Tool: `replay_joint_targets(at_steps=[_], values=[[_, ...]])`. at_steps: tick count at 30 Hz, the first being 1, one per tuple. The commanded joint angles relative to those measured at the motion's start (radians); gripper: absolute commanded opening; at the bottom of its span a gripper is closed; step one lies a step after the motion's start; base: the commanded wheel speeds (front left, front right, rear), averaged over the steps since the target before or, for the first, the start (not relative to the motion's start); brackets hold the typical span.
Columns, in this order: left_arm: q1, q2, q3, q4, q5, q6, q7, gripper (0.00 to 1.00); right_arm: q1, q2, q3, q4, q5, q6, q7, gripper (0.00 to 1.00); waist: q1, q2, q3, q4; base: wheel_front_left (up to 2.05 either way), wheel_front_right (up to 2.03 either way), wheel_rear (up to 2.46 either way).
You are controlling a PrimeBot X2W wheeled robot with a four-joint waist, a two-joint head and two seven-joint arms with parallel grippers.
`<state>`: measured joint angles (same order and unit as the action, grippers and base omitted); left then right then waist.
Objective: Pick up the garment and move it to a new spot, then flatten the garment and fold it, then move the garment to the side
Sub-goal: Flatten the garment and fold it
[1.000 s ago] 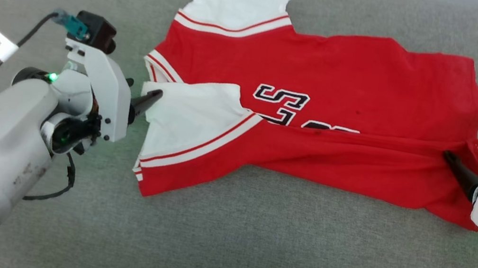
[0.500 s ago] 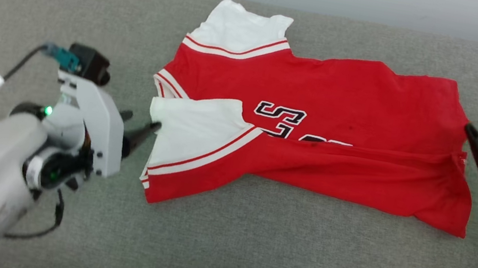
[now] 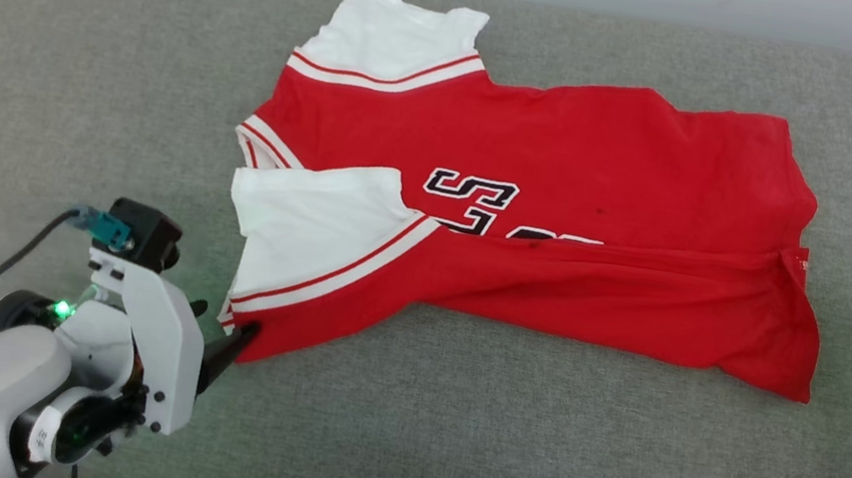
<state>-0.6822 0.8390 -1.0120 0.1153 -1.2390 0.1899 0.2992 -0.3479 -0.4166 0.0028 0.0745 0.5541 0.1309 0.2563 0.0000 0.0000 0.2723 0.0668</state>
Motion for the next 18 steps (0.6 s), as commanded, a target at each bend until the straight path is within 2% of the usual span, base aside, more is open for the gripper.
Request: replay_joint_targets(at_steps=[1, 7, 11, 12, 13, 18], values=[[0.012, 0.001, -0.001, 0.004, 0.006, 0.004, -0.002, 1.0, 0.014, 0.009, -0.012, -0.012, -0.001, 0.0, 0.003, 1.0, 0.0, 0.0, 0.008, -0.008, 0.0, 0.0, 0.0], [0.009, -0.029, -0.013, 0.076, 0.009, -0.007, -0.001, 1.0, 0.088, 0.063, -0.077, -0.105, -0.032, 0.0, 0.054, 1.0, 0.0, 0.0, 0.026, -0.022, 0.0, 0.0, 0.0], [0.01, -0.069, -0.021, 0.136, -0.016, -0.033, 0.014, 1.0, 0.124, 0.083, -0.09, -0.151, -0.041, 0.0, 0.126, 1.0, 0.0, 0.0, 0.032, -0.027, 0.0, 0.0, 0.0], [0.008, -0.077, -0.022, 0.148, -0.018, -0.045, 0.013, 0.05, 0.132, 0.082, -0.087, -0.161, -0.038, 0.0, 0.149, 1.0, 0.0, 0.0, 0.033, -0.029, 0.0, 0.0, 0.0], [0.005, -0.083, -0.02, 0.16, -0.023, -0.05, 0.011, 0.0, 0.138, 0.086, -0.089, -0.168, -0.032, 0.0, 0.173, 1.0, 0.0, 0.0, 0.034, -0.03, 0.0, 0.0, 0.0], [-0.016, -0.096, -0.014, 0.199, -0.015, -0.073, 0.002, 0.0, 0.16, 0.097, -0.098, -0.196, -0.01, 0.0, 0.323, 1.0, 0.0, 0.0, 0.038, -0.029, 0.0, 0.0, 0.0]])
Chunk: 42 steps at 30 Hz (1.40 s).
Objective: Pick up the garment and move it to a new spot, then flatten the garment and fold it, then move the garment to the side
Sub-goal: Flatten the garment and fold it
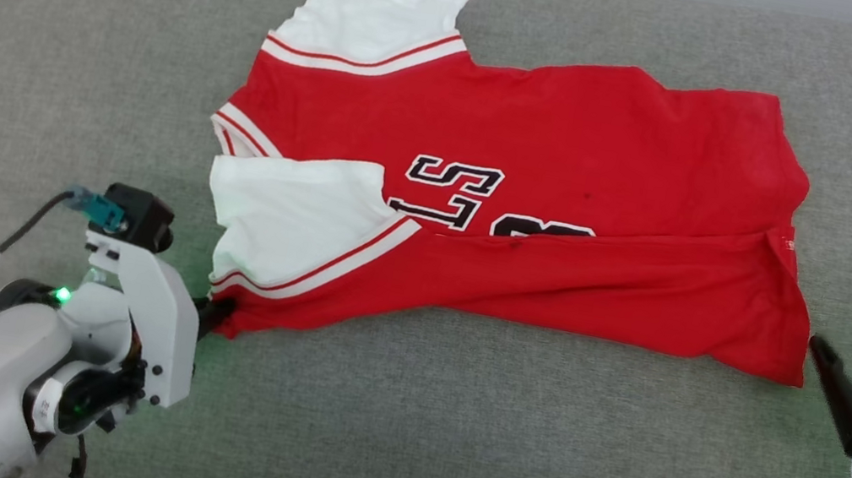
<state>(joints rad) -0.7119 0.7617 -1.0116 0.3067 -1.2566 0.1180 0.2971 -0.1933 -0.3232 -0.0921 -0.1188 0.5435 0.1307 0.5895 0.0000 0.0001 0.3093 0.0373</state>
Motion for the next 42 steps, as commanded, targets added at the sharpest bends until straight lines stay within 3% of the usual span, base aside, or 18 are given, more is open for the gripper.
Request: replay_joint_targets(at_steps=[1, 12, 21, 22, 23, 24, 32, 42], values=[[0.008, -0.021, -0.016, 0.012, 0.007, -0.005, 0.004, 0.0, 0.004, 0.004, -0.001, -0.008, 0.001, 0.0, 0.019, 1.0, 0.0, -0.0001, 0.003, 0.003, 0.0, 0.0, 0.0], [-0.03, -0.068, -0.024, 0.036, 0.022, -0.053, -0.004, 0.0, -0.086, 0.031, -0.036, 0.094, -0.059, 0.0, 0.222, 1.0, 0.0, -0.0001, 0.03, 0.049, 0.0, 0.0, 0.0], [-0.044, -0.108, -0.029, 0.062, 0.025, -0.078, -0.014, 0.0, -0.157, 0.019, 0.053, 0.287, -0.1, 0.0, 0.283, 1.0, 0.0, -0.0001, 0.051, 0.076, 0.0, 0.0, 0.0], [-0.047, -0.111, -0.03, 0.066, 0.026, -0.079, -0.015, 0.0, -0.161, 0.018, 0.062, 0.311, -0.096, 0.0, 0.286, 0.63, 0.0, -0.0001, 0.052, 0.077, 0.0, 0.0, 0.0], [-0.048, -0.115, -0.03, 0.07, 0.025, -0.081, -0.015, 0.0, -0.167, 0.013, 0.073, 0.335, -0.089, 0.0, 0.291, 0.18, 0.0, -0.0001, 0.053, 0.079, 0.0, 0.0, 0.0], [-0.05, -0.117, -0.03, 0.073, 0.026, -0.085, -0.017, 0.0, -0.171, 0.005, 0.085, 0.355, -0.088, 0.0, 0.293, 0.0, 0.0, -0.0001, 0.053, 0.08, 0.0, 0.0, 0.0], [-0.054, -0.109, -0.026, 0.089, 0.026, -0.099, -0.024, 0.0, -0.196, -0.054, 0.113, 0.396, -0.036, -0.001, 0.268, 0.0, 0.0, -0.0001, 0.04, 0.083, 0.0, 0.0, 0.0], [-0.052, -0.04, -0.018, 0.002, 0.022, -0.069, 0.006, 0.0, -0.164, -0.142, 0.171, 0.292, 0.085, -0.001, 0.32, 0.0, 0.0, -0.0001, 0.001, 0.08, 0.0, 0.0, 0.0]])
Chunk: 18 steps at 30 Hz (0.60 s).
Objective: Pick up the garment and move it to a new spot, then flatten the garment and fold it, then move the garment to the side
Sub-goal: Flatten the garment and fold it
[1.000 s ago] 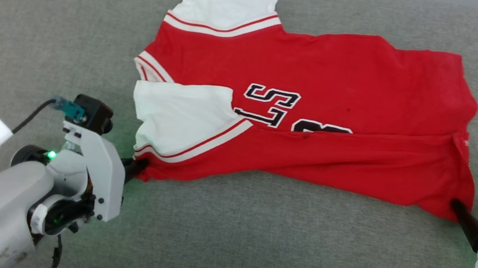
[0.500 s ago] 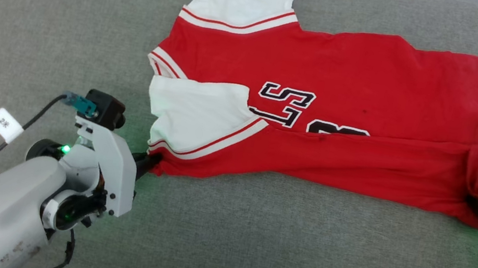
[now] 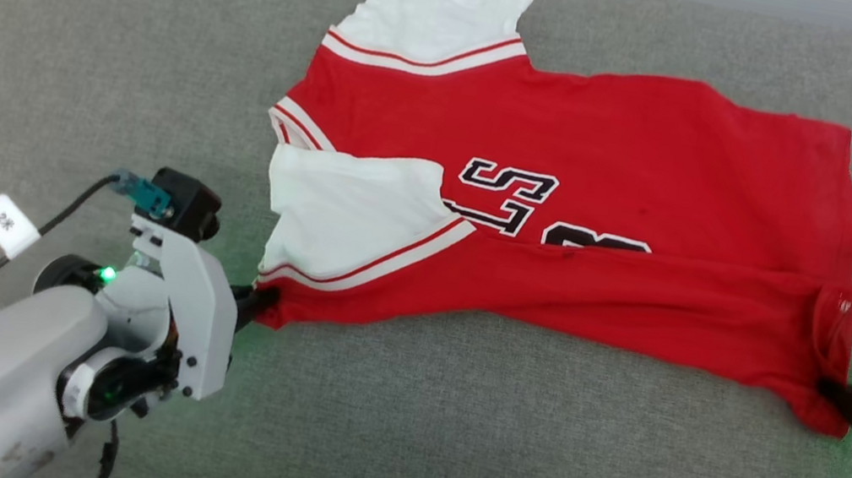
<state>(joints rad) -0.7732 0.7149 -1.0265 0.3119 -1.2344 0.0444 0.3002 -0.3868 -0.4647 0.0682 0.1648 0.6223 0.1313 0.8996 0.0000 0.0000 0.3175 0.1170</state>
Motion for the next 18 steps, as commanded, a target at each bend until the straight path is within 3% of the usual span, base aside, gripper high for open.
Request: replay_joint_targets(at_steps=[1, 9, 18], values=[[0.013, 0.015, -0.003, -0.017, -0.002, 0.012, 0.009, 0.0, 0.034, -0.01, 0.015, -0.004, 0.015, -0.001, 0.016, 0.0, 0.0, 0.0, -0.011, 0.0, 0.0, 0.0, 0.0], [0.058, 0.082, -0.011, -0.156, -0.017, 0.086, 0.054, 0.0, 0.087, -0.074, 0.022, -0.078, 0.054, -0.001, 0.052, 0.0, 0.0, 0.0, -0.055, 0.005, 0.0, 0.0, 0.0], [0.131, 0.17, -0.026, -0.338, -0.04, 0.2, 0.104, 0.0, 0.177, -0.118, 0.01, -0.135, 0.085, -0.001, 0.103, 0.0, 0.0, 0.0, -0.088, 0.014, 0.0, 0.0, 0.0]])
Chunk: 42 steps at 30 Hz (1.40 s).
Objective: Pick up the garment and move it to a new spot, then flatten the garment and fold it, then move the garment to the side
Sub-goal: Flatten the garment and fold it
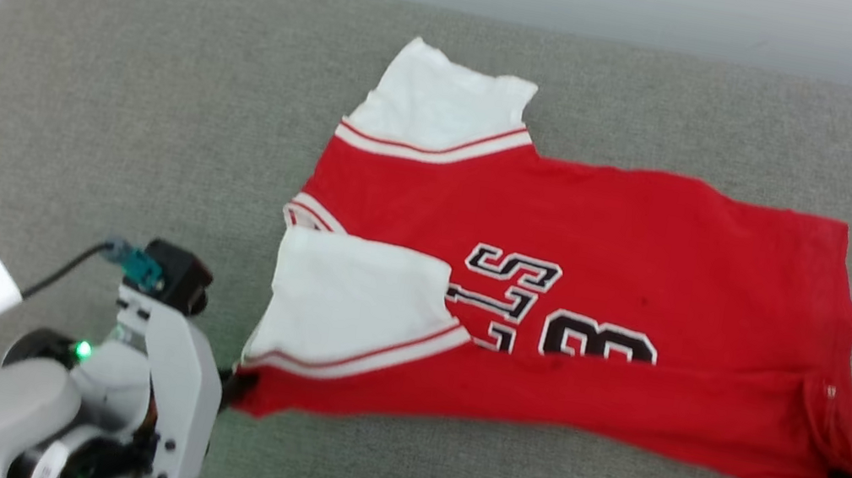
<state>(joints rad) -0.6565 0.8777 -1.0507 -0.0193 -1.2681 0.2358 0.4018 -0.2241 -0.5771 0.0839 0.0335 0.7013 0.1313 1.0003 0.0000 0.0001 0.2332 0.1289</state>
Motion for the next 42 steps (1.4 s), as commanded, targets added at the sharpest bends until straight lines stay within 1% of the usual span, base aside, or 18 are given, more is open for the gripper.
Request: replay_joint_targets(at_steps=[1, 4, 9, 14, 22, 23, 24, 25, 26, 27, 28, 29, 30, 31, 37, 40, 42], values=[[0.025, 0.016, -0.006, -0.024, -0.009, 0.021, 0.01, 0.0, 0.023, -0.009, -0.01, -0.008, 0.005, -0.001, 0.003, 0.0, 0.0, -0.0001, -0.005, 0.002, 0.0, 0.0, 0.0], [0.046, 0.033, -0.011, -0.071, -0.014, 0.048, 0.013, 0.0, 0.056, -0.011, -0.017, -0.016, 0.013, -0.001, 0.013, 0.0, 0.0, -0.0001, -0.009, 0.004, 0.0, 0.0, 0.0], [0.083, 0.044, -0.02, -0.105, -0.032, 0.075, 0.02, 0.0, 0.103, -0.005, -0.033, -0.032, 0.017, -0.001, 0.029, 0.0, 0.0, -0.0001, -0.007, 0.004, 0.0, 0.0, 0.0], [0.097, 0.043, -0.027, -0.112, -0.036, 0.083, 0.023, 0.0, 0.125, 0.003, -0.044, -0.044, 0.013, -0.001, 0.038, 0.0, 0.0, -0.0001, -0.001, 0.001, 0.0, 0.0, 0.0], [0.103, 0.018, -0.03, -0.071, -0.039, 0.067, 0.014, 0.0, 0.127, 0.022, -0.04, -0.04, -0.007, -0.001, 0.024, 0.0, 0.0, -0.0001, 0.014, -0.009, 0.0, 0.0, 0.0], [0.102, 0.016, -0.028, -0.066, -0.04, 0.064, 0.01, 0.11, 0.125, 0.024, -0.036, -0.038, -0.007, -0.001, 0.022, 0.0, 0.0, -0.0001, 0.015, -0.01, 0.0, 0.0, 0.0], [0.099, 0.015, -0.027, -0.061, -0.037, 0.062, 0.008, 0.39, 0.122, 0.026, -0.034, -0.037, -0.009, -0.001, 0.019, 0.0, 0.0, -0.0001, 0.017, -0.011, 0.0, 0.0, 0.0], [0.097, 0.014, -0.026, -0.057, -0.035, 0.061, 0.005, 0.47, 0.119, 0.028, -0.033, -0.034, -0.011, -0.001, 0.015, 0.0, 0.0, -0.0001, 0.018, -0.012, 0.0, 0.0, 0.0], [0.093, 0.013, -0.025, -0.056, -0.035, 0.059, 0.005, 0.53, 0.116, 0.029, -0.031, -0.033, -0.014, -0.001, 0.011, 0.03, 0.0, -0.0001, 0.018, -0.013, 0.0, 0.0, 0.0], [0.088, 0.012, -0.023, -0.056, -0.035, 0.059, 0.006, 0.75, 0.111, 0.028, -0.032, -0.033, -0.016, -0.001, 0.005, 0.25, 0.0, -0.0001, 0.019, -0.013, 0.0, 0.0, 0.0], [0.081, 0.015, -0.021, -0.057, -0.03, 0.06, 0.005, 1.0, 0.107, 0.029, -0.031, -0.033, -0.014, -0.001, 0.0, 0.34, 0.0, -0.0001, 0.019, -0.014, 0.0, 0.0, 0.0], [0.076, 0.018, -0.018, -0.059, -0.029, 0.064, 0.007, 1.0, 0.102, 0.03, -0.032, -0.034, -0.016, -0.001, -0.009, 0.49, 0.0, -0.0001, 0.02, -0.015, 0.0, 0.0, 0.0], [0.069, 0.022, -0.016, -0.064, -0.026, 0.066, 0.009, 1.0, 0.098, 0.031, -0.033, -0.035, -0.021, -0.001, -0.014, 0.86, 0.0, -0.0001, 0.02, -0.015, 0.0, 0.0, 0.0], [0.062, 0.027, -0.013, -0.07, -0.021, 0.069, 0.011, 1.0, 0.096, 0.031, -0.034, -0.034, -0.023, -0.001, -0.016, 1.0, 0.0, -0.0001, 0.02, -0.017, 0.0, 0.0, 0.0], [-0.002, 0.06, 0.017, -0.119, -0.007, 0.08, 0.039, 1.0, 0.07, 0.046, -0.048, -0.06, -0.036, -0.001, -0.051, 1.0, 0.0, -0.0001, 0.025, -0.032, 0.0, 0.0, 0.0], [-0.055, 0.071, 0.044, -0.126, 0.0, 0.073, 0.05, 1.0, 0.05, 0.055, -0.054, -0.084, -0.047, -0.001, -0.089, 1.0, 0.0, -0.0001, 0.035, -0.049, 0.0, 0.0, 0.0], [-0.092, 0.073, 0.059, -0.118, 0.009, 0.058, 0.054, 1.0, 0.037, 0.063, -0.05, -0.101, -0.057, -0.001, -0.123, 1.0, 0.0, -0.0001, 0.044, -0.064, 0.0, 0.0, 0.0]])
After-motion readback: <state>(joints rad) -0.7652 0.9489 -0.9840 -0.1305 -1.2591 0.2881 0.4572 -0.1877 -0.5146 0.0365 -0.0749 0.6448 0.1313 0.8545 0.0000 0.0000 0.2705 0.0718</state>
